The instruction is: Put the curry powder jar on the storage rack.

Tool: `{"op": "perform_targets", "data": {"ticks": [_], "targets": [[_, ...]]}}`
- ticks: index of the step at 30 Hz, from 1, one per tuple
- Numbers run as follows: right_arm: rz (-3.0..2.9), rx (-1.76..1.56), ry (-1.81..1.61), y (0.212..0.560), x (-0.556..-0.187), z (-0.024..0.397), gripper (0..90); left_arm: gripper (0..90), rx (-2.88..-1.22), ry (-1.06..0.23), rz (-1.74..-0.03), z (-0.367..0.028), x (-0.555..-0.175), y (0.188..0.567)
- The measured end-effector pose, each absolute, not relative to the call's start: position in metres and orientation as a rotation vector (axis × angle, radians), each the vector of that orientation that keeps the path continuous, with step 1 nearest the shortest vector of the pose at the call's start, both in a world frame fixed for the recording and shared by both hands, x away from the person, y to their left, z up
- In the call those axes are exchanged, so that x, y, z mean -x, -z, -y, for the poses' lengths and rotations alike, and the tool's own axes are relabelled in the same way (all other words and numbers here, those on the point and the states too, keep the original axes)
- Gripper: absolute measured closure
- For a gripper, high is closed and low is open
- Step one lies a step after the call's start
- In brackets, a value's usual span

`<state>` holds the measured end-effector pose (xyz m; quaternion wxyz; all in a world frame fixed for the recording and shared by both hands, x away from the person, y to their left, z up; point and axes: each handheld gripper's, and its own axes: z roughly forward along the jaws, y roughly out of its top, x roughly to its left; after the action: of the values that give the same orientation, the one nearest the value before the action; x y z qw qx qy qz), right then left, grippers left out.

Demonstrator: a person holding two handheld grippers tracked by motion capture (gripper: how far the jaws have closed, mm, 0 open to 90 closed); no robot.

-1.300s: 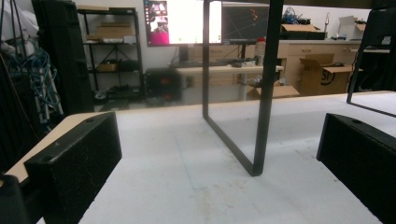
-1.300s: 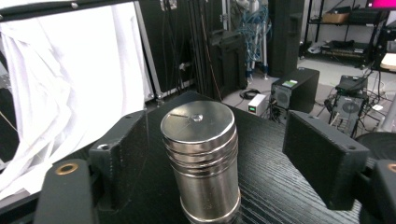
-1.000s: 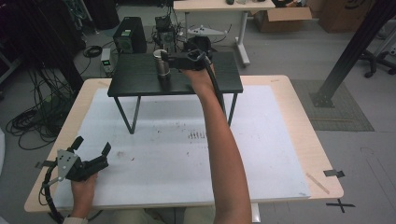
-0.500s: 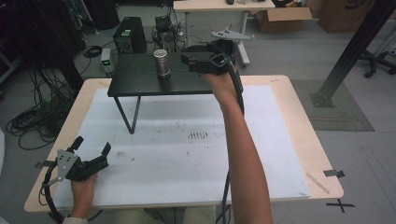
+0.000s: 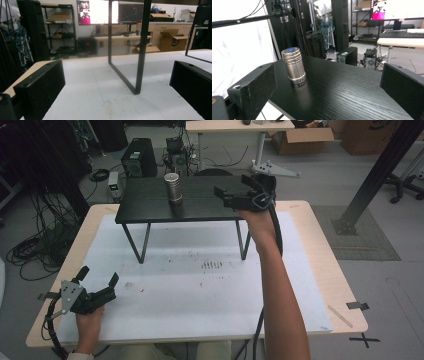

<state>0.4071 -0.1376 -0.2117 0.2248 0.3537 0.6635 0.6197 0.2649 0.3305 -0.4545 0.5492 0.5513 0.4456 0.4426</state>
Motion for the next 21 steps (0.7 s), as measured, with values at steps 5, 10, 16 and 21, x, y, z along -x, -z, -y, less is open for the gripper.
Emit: {"op": "perform_targets", "data": {"ticks": [5, 10, 16, 21], "targets": [[-1.806, -0.982, -1.704, 0.214, -0.396, 0.151, 0.4, 0.4, -1.306, -1.048, -1.055, -0.330, -0.265, 0.454], [-1.790, -0.978, -1.702, 0.216, -0.385, 0.162, 0.1, 0.4, -1.307, -1.049, -1.055, -0.330, -0.265, 0.454], [-1.776, -0.966, -1.696, 0.220, -0.369, 0.174, 0.0, 0.3, -1.307, -1.049, -1.055, -0.330, -0.265, 0.454], [-1.761, -0.962, -1.694, 0.226, -0.356, 0.182, 0.0, 0.3, -1.307, -1.050, -1.055, -0.330, -0.265, 0.454]]}}
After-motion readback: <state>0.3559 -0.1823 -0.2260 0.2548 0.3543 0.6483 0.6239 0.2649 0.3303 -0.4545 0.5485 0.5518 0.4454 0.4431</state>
